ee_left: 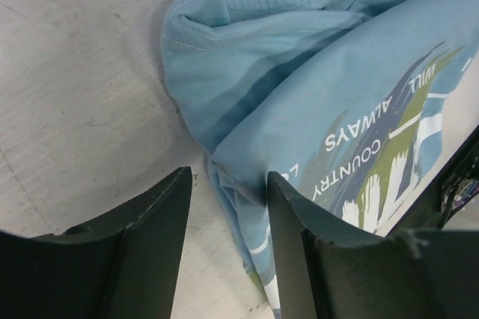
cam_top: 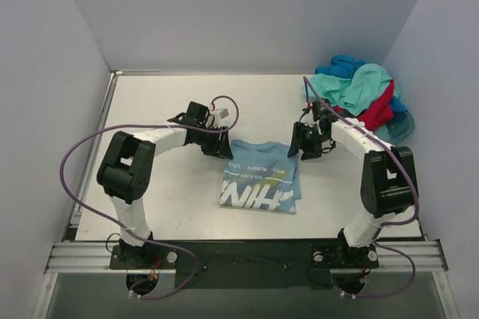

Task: Fold and stack the t-shirts
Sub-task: Smooth out wrinkles on the folded tshirt

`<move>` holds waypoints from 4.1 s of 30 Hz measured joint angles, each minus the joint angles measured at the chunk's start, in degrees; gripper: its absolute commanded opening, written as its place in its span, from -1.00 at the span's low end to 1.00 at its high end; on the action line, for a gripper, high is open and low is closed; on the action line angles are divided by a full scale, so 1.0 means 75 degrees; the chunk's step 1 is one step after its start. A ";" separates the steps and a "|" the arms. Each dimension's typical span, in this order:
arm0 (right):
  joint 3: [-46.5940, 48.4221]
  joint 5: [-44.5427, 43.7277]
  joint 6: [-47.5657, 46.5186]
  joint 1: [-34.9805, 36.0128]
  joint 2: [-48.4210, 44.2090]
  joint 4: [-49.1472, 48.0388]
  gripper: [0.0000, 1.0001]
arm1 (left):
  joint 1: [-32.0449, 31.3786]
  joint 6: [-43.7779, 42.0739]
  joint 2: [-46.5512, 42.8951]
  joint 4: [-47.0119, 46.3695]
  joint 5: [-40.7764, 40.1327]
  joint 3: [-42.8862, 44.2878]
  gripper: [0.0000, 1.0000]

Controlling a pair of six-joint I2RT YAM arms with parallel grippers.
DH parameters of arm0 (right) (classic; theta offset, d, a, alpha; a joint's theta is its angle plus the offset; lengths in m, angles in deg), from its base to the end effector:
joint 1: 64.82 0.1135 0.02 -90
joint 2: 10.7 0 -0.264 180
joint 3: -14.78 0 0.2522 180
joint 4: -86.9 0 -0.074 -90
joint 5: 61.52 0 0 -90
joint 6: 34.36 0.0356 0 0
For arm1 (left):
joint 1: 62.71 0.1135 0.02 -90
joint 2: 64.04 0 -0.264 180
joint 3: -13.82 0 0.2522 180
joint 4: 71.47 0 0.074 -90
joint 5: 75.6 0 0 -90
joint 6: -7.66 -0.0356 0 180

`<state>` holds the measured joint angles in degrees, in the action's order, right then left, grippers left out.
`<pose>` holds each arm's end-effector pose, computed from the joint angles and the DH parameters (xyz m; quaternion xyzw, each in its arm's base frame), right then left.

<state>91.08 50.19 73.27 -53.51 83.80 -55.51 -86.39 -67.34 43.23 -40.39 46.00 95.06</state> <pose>0.3313 0.0797 0.2094 -0.0036 0.9403 0.2465 0.2347 0.3420 -0.1704 0.1673 0.1467 0.9144 -0.3366 0.1705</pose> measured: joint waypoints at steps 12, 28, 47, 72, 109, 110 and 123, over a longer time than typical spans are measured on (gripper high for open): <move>0.0402 0.0463 -0.0160 0.0003 0.1151 -0.0233 -1.00 | -0.0204 0.0137 0.0376 -0.0178 0.0058 0.0085 -1.00; 0.0047 0.0758 0.0096 0.0003 0.0050 -0.0583 -1.00 | -0.0163 -0.0280 -0.0248 0.0286 -0.0032 0.0189 -0.24; -0.0385 0.0743 0.0364 0.0052 0.0219 -0.0930 -1.00 | -0.0061 -0.0318 0.0283 -0.0312 -0.0323 0.0195 -1.00; -0.0388 0.1035 0.1113 -0.1035 0.0510 -0.2034 -1.00 | -0.0143 0.0702 0.0565 -0.1845 0.1358 0.1507 -1.00; 0.0603 -0.0490 0.1026 0.0542 -0.0204 -0.1317 -1.00 | 0.0254 -0.1233 0.1037 0.0184 -0.1043 0.3413 -0.84; 0.0460 -0.0350 0.1116 0.0603 -0.0134 -0.1408 -1.00 | 0.0216 -0.1271 0.0813 0.0265 -0.0845 0.3340 -0.89; 0.0076 0.0315 0.1982 0.0326 0.1635 -0.1658 -1.00 | -0.0714 -0.1696 0.0408 0.0825 -0.0268 0.0338 -0.91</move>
<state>91.65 52.55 88.13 -51.06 96.06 -67.94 -91.75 -80.06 46.29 -34.21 43.99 97.60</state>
